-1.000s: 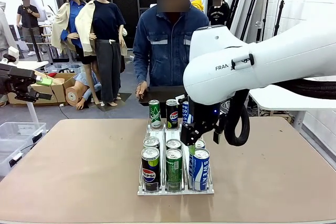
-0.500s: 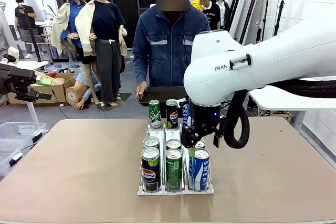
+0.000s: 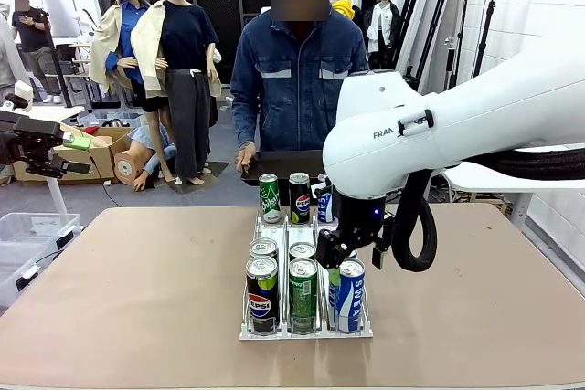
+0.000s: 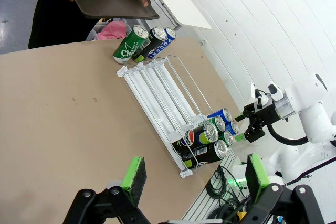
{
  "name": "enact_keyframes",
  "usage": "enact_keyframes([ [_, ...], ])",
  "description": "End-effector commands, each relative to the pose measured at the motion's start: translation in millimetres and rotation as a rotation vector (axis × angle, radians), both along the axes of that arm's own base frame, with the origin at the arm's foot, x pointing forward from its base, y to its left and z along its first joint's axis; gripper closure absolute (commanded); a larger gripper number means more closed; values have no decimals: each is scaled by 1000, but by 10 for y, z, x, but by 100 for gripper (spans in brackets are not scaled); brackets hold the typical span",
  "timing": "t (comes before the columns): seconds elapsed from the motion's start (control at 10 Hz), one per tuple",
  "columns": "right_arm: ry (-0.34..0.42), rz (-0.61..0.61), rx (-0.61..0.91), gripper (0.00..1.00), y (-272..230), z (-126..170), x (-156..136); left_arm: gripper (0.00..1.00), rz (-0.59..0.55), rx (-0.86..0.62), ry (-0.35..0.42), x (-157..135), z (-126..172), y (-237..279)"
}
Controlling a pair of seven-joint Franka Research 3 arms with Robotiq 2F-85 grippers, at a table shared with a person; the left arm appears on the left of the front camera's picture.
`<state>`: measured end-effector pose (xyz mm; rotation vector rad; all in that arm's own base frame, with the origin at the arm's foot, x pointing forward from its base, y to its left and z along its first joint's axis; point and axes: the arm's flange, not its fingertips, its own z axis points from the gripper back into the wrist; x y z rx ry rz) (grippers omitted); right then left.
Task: Retrieve and hand over the desired beverage to the person.
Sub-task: Pick up a can of the same type that the person held from the Automatic Can Dispenser.
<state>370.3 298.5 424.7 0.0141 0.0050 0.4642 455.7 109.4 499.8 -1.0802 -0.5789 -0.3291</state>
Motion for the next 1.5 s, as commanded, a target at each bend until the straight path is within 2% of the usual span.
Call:
enact_keyframes([
  [0.0,2,14,45,0,7,-83,-1,0,2,-7,-1,-7,14,10],
  [0.9,23,38,51,0,86,-293,56,0,2,-7,-1,-7,14,10],
  [1.0,26,42,51,6,85,-293,58,0,2,-7,-1,-7,14,10],
  [1.1,29,43,50,17,82,-291,61,0,2,-7,-1,-7,14,10],
  [1.2,31,42,46,29,76,-290,66,0,2,-7,-1,-7,14,10],
  [1.4,34,44,40,61,75,-291,78,0,2,-7,-1,-7,14,10],
])
